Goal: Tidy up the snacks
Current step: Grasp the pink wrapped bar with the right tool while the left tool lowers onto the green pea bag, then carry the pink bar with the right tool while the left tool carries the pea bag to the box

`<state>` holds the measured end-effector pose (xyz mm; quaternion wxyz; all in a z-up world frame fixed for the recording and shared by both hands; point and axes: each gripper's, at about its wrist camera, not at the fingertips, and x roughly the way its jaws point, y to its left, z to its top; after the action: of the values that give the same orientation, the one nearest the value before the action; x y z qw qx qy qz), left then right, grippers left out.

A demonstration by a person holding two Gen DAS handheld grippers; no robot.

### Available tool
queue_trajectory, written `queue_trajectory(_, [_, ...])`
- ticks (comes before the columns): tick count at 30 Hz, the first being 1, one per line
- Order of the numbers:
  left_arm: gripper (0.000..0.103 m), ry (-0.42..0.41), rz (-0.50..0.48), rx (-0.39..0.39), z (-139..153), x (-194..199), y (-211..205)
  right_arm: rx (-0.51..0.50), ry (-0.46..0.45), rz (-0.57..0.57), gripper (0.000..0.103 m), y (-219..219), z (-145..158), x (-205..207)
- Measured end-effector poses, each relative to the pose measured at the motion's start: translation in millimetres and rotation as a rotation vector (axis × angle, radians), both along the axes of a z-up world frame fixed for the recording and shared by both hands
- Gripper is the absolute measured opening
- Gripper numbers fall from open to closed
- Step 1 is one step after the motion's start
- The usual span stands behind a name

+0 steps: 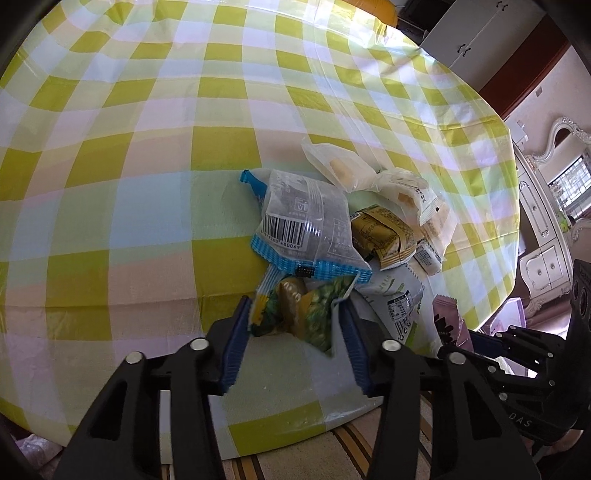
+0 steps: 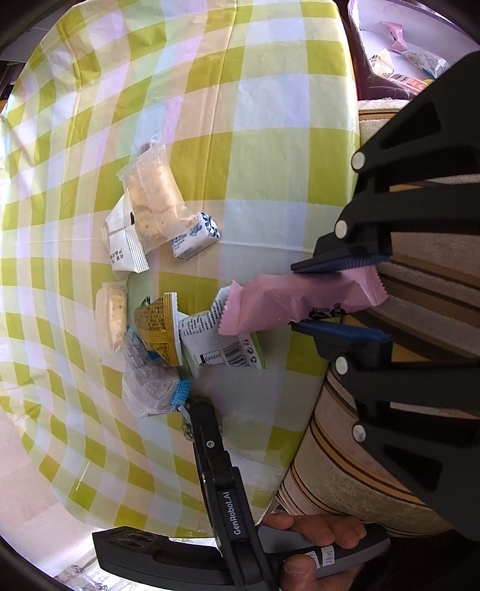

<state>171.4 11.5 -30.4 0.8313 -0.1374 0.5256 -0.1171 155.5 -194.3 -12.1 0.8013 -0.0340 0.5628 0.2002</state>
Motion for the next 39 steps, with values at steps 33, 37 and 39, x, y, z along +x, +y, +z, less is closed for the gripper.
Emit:
queue_trajectory(33, [0.034,-0.101,-0.139,0.013,49.6,-43.1,-81.0,0.03,-0.077,-0.175,0.025,-79.3,23.7,-17.3])
queue_trajectory(37, [0.034,-0.11,-0.218,0.003,53.2,-42.9,-119.6,0.019,-0.09,-0.237,0.025,-112.0,26.2,-20.2])
queue_trajectory(39, [0.034,-0.112,-0.26,0.0,54.5,-42.8,-139.2,0.008,-0.094,-0.276,0.025,-131.5,25.6,-21.7])
